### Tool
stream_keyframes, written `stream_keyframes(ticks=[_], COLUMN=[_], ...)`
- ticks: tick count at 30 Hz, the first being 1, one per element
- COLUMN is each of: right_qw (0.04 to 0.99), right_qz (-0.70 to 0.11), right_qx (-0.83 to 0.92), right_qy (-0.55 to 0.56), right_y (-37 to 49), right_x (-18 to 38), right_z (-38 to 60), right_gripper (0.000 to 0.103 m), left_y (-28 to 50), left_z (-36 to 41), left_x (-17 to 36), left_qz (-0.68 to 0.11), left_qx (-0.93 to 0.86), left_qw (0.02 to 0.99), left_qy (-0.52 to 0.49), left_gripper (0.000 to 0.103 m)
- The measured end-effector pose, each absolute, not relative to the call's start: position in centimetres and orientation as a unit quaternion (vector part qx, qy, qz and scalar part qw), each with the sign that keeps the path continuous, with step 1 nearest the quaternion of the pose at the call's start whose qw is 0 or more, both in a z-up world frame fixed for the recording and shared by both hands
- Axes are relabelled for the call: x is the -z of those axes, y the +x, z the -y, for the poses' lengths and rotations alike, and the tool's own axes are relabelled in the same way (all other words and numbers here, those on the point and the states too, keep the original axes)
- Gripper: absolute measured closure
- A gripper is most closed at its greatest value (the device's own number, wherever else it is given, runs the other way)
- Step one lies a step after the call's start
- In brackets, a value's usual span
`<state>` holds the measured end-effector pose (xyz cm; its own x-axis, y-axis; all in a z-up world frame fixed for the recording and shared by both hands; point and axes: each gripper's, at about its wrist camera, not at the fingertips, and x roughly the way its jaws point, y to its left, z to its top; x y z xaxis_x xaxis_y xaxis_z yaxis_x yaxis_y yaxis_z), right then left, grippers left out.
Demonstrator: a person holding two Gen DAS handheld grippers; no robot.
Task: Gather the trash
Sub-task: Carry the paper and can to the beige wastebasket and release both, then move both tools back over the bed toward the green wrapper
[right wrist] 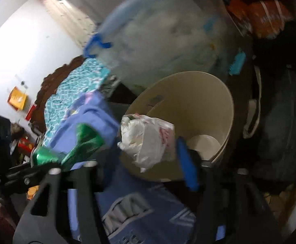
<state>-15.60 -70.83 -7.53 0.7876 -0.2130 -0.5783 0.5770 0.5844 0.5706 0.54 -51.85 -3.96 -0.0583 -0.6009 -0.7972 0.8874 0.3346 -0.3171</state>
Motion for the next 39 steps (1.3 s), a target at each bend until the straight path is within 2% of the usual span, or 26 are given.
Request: stream_keyframes(ticks=[1,6,11,14,20,23,24,25,29,31,37,39], right_qw=[0.859,0.870,0.898,0.913,0.915,0.911,0.909,0.907,0.895,0.892,0.879,0.872], right_qz=[-0.221,-0.168,-0.160,-0.194,-0.267,-0.302,-0.313,-0.323,-0.374,-0.390,-0.432,-0.449], right_qx=[0.249,0.276,0.195,0.118,-0.031,-0.113,-0.137,-0.155,-0.211,-0.212,-0.201,-0.191], right_qy=[0.390,0.372,0.360,0.339,0.301,0.256,0.237,0.219,0.115,0.089,-0.018,-0.043], right_y=[-16.0,-18.4,-16.6,-13.3,-6.8,-3.8,-3.0,-2.3,0.6,1.2,3.8,4.7], right_x=[7.2,5.5,4.0,3.5,3.2,2.8,2.7,2.7,3.2,3.5,4.6,5.6], right_z=[71.0,69.1,64.9,60.8,50.7,44.1,42.0,40.4,31.8,29.7,24.8,23.5], right_gripper=[0.027,0.027,0.038,0.046,0.054,0.056,0.056,0.056,0.056,0.055,0.055,0.051], left_y=[0.8,0.9,-0.4,-1.2,0.2,2.0,2.4,2.9,3.5,3.2,2.1,1.1], left_z=[53.0,51.1,42.6,36.4,22.6,16.2,14.8,13.3,9.7,8.2,1.6,0.4], left_x=[4.3,3.9,1.8,1.6,3.4,5.1,5.4,5.8,5.9,5.9,5.9,5.8], left_qz=[-0.479,-0.485,-0.469,-0.461,-0.473,-0.502,-0.507,-0.516,-0.500,-0.492,-0.486,-0.481], left_qx=[0.545,0.540,0.553,0.544,0.449,0.387,0.376,0.363,0.320,0.305,0.323,0.323], left_qw=[0.670,0.674,0.681,0.693,0.754,0.773,0.776,0.776,0.805,0.815,0.809,0.812], left_qy=[0.156,0.138,0.108,0.104,0.077,0.022,0.007,-0.011,-0.016,-0.006,-0.067,-0.070], left_gripper=[0.011,0.011,0.011,0.011,0.012,0.019,0.030,0.032,0.033,0.033,0.031,0.030])
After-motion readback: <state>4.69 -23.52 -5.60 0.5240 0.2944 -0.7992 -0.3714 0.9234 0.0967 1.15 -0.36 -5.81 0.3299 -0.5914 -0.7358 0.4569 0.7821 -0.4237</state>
